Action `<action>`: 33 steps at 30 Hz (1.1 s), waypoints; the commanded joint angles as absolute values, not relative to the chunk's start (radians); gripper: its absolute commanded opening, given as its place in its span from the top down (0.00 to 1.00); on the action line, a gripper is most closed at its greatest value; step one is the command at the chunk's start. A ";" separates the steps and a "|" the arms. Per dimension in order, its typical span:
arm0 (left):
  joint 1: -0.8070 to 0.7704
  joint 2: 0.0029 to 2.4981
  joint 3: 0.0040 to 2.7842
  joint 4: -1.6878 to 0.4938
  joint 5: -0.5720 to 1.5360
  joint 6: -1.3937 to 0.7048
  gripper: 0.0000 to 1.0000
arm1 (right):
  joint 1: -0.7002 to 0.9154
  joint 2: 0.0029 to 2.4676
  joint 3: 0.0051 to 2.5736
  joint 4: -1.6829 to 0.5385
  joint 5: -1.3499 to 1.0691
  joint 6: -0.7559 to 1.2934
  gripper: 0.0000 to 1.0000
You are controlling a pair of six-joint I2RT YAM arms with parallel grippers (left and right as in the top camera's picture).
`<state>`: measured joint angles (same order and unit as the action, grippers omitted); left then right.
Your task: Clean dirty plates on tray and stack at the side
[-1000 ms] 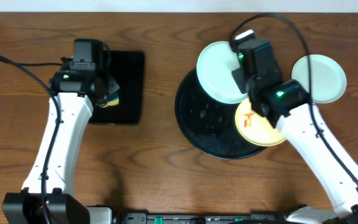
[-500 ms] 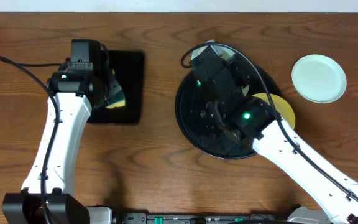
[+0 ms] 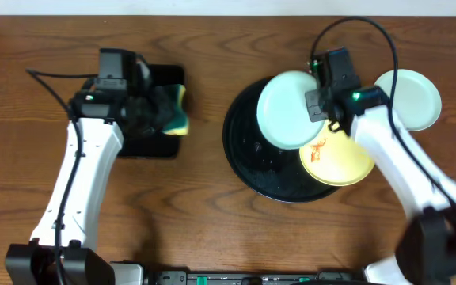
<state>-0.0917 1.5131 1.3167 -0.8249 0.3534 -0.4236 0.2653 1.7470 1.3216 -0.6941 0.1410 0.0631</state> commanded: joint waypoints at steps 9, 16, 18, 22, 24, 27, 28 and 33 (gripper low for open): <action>-0.313 1.596 1.313 -0.674 0.407 -0.450 0.93 | 0.202 2.041 1.319 -0.650 -0.140 0.127 0.99; -0.432 1.744 1.313 -0.512 0.402 -0.495 0.92 | 0.207 2.066 1.319 -0.631 -0.140 0.127 0.99; -0.451 1.768 1.313 -0.485 0.387 -0.495 0.93 | 0.207 2.066 1.319 -0.620 -0.140 0.127 0.99; -0.471 1.784 1.313 -0.473 0.305 -0.495 0.93 | 0.207 2.066 1.320 -0.612 -0.140 0.127 0.99; -0.476 1.784 1.313 -0.472 0.293 -0.495 0.92 | 0.210 2.066 1.320 -0.612 -0.140 0.128 0.99; -0.479 1.785 1.313 -0.464 0.294 -0.495 0.92 | 0.220 2.066 1.320 -0.609 -0.141 0.152 0.99; -0.479 1.788 1.313 -0.461 0.294 -0.496 0.93 | 0.224 2.066 1.320 -0.607 -0.141 0.163 0.99; -0.479 1.792 1.313 -0.461 0.294 -0.504 0.93 | 0.231 2.059 1.322 -0.602 -0.176 0.172 0.99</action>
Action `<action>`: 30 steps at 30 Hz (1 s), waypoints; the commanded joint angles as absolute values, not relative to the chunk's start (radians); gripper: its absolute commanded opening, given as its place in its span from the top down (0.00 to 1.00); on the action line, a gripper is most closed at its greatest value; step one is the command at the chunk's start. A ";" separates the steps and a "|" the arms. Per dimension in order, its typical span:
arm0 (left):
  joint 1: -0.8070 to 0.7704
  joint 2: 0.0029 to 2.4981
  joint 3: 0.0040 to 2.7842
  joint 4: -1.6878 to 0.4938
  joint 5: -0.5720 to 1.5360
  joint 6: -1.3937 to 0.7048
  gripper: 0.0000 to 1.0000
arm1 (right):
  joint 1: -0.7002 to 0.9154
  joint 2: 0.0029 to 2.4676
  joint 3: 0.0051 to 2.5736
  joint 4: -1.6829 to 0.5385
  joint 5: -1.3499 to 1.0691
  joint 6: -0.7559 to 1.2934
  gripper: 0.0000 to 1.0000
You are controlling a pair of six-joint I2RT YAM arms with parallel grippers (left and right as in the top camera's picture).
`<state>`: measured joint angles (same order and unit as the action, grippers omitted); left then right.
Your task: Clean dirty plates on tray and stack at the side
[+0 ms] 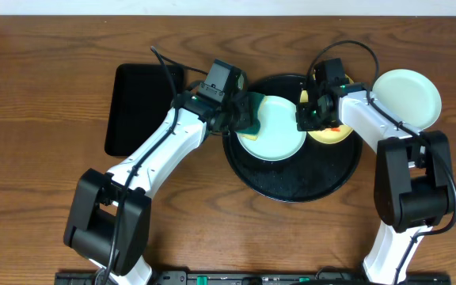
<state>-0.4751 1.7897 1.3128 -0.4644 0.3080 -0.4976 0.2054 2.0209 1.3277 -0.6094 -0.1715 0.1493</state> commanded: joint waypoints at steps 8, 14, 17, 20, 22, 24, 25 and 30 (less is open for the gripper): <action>-0.479 1.792 1.313 -0.462 0.294 -0.503 0.93 | 0.231 1.967 1.322 -0.627 -0.192 0.172 0.99; -0.479 1.792 1.313 -0.462 0.294 -0.504 0.93 | 0.231 1.900 1.322 -0.643 -0.192 0.171 0.99; -0.479 1.792 1.313 -0.462 0.294 -0.504 0.92 | 0.231 1.895 1.322 -0.652 -0.192 0.171 0.99; -0.479 1.792 1.313 -0.462 0.294 -0.521 0.93 | 0.231 1.897 1.322 -0.663 -0.192 0.171 0.99; -0.479 1.793 1.313 -0.460 0.294 -0.542 0.93 | 0.231 1.898 1.322 -0.665 -0.192 0.172 0.99; -0.480 1.794 1.313 -0.452 0.294 -0.556 0.92 | 0.231 1.899 1.321 -0.664 -0.187 0.172 0.99; -0.481 1.797 1.313 -0.443 0.293 -0.560 0.93 | 0.231 1.900 1.320 -0.663 -0.180 0.172 0.99; -0.503 1.824 1.313 -0.402 0.292 -0.577 0.93 | 0.233 1.906 1.316 -0.662 -0.173 0.172 0.99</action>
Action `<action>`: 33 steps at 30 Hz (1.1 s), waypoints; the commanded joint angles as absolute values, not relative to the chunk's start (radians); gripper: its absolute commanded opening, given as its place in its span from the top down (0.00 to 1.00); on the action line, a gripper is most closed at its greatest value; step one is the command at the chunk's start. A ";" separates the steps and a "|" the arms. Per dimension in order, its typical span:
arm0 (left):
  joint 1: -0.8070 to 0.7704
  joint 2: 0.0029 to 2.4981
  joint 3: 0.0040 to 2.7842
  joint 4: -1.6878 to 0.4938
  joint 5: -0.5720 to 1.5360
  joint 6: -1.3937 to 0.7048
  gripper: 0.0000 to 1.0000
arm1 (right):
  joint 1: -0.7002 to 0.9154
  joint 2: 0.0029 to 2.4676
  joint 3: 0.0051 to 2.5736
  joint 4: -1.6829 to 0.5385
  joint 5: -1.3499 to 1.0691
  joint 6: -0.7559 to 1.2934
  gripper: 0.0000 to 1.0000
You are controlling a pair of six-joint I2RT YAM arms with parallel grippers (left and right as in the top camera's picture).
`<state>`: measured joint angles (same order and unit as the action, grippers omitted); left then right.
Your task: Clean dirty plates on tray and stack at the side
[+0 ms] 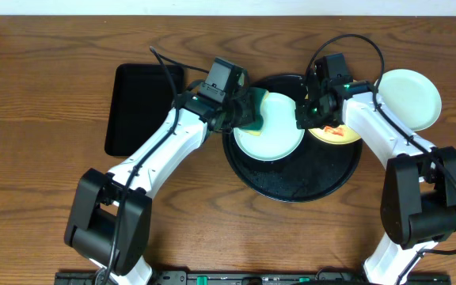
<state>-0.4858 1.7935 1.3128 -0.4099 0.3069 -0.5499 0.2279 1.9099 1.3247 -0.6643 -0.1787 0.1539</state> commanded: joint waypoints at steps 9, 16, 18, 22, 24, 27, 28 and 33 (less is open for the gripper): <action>-0.533 1.895 1.313 -0.401 0.192 -0.630 0.92 | 0.263 1.957 1.242 -0.590 -0.155 0.229 0.99; -0.538 1.916 1.313 -0.406 0.189 -0.627 0.93 | 0.270 1.993 1.228 -0.560 -0.166 0.240 0.99; -0.546 1.940 1.313 -0.408 0.189 -0.626 0.93 | 0.273 1.994 1.228 -0.558 -0.165 0.254 0.99; -0.561 1.990 1.313 -0.416 0.152 -0.626 0.93 | 0.275 1.994 1.228 -0.561 -0.165 0.254 0.99; -0.562 2.008 1.313 -0.421 0.086 -0.626 0.93 | 0.276 1.994 1.228 -0.566 -0.165 0.254 0.99; -0.562 2.015 1.313 -0.448 -0.022 -0.625 0.93 | 0.276 1.994 1.228 -0.569 -0.165 0.254 0.99; -0.562 2.014 1.313 -0.459 -0.073 -0.622 0.92 | 0.276 1.994 1.228 -0.569 -0.165 0.254 0.99; -0.562 2.012 1.313 -0.500 -0.267 -0.599 0.93 | 0.276 1.994 1.228 -0.568 -0.165 0.254 0.99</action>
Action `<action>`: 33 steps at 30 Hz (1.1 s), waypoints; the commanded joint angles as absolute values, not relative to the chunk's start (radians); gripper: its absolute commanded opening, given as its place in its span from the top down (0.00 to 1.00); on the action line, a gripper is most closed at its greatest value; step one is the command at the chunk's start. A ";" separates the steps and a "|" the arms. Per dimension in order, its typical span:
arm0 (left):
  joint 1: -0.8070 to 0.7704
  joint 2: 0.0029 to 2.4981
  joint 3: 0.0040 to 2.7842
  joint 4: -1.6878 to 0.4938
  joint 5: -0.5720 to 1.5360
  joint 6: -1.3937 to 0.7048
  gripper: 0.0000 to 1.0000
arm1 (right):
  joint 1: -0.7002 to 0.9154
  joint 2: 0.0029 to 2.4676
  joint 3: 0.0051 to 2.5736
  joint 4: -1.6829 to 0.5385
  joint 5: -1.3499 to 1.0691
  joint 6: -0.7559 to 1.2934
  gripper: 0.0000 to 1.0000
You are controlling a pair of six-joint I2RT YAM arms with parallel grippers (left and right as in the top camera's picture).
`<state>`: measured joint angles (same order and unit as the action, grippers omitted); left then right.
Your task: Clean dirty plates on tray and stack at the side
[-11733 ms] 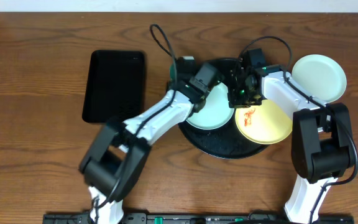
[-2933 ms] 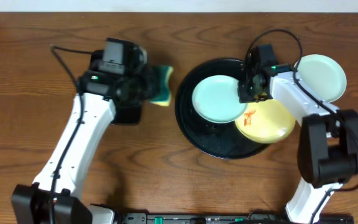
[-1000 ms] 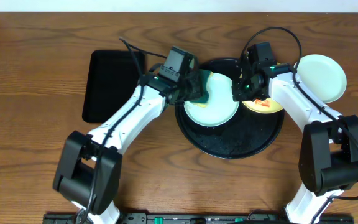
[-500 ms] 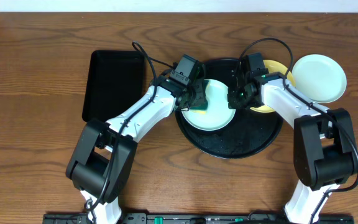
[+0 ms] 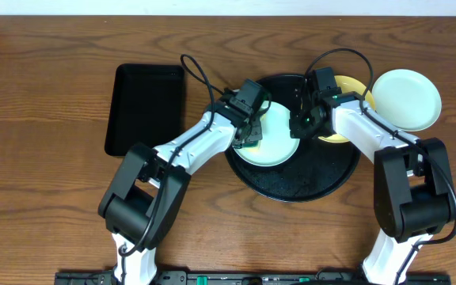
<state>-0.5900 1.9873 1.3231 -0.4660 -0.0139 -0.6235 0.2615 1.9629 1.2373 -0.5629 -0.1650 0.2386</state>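
Note:
A pale green plate lies on the round black tray. My left gripper presses on the plate's left part, shut on a green and yellow sponge that shows only as a sliver under the wrist. My right gripper is shut on the plate's right rim. A yellow plate with orange stains sits on the tray behind my right arm, mostly covered. A clean pale green plate rests on the table to the right of the tray.
A rectangular black tray lies at the left of the wooden table. Cables loop over both arms near the round tray's far rim.
My left gripper with the sponge has moved right, further onto the pale green plate. The right gripper still holds the plate's right rim, shifted slightly left and down.
At first my left gripper held the sponge over the rectangular tray while the right held the pale green plate tilted above the round tray. Then the plate lay on the round tray with the sponge at its left edge. The sponge has since moved across the plate.

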 commanded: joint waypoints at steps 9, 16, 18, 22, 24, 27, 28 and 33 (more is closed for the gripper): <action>-0.562 1.957 1.317 -0.477 -0.373 -0.580 0.93 | 0.276 1.994 1.228 -0.569 -0.165 0.254 0.99; -0.562 1.846 1.320 -0.431 -0.371 -0.577 0.93 | 0.276 1.994 1.228 -0.572 -0.165 0.254 0.99; -0.562 1.826 1.320 -0.428 -0.347 -0.577 0.92 | 0.277 1.994 1.228 -0.572 -0.166 0.254 0.99; -0.562 1.818 1.320 -0.427 -0.138 -0.579 0.93 | 0.277 1.994 1.228 -0.572 -0.165 0.254 0.99; -0.563 1.821 1.320 -0.420 -0.008 -0.581 0.93 | 0.277 1.995 1.228 -0.571 -0.165 0.254 0.99; -0.563 1.829 1.319 -0.403 0.141 -0.581 0.92 | 0.277 1.994 1.228 -0.570 -0.165 0.254 0.99; -0.564 1.834 1.319 -0.400 0.153 -0.581 0.92 | 0.277 1.994 1.228 -0.570 -0.165 0.254 0.99; -0.565 1.891 1.319 -0.382 0.146 -0.534 0.93 | 0.277 1.994 1.228 -0.572 -0.166 0.254 0.99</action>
<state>-0.5659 1.8442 1.3216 -0.3878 0.0906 -0.5766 0.2710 1.9656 1.2373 -0.5598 -0.1909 0.2531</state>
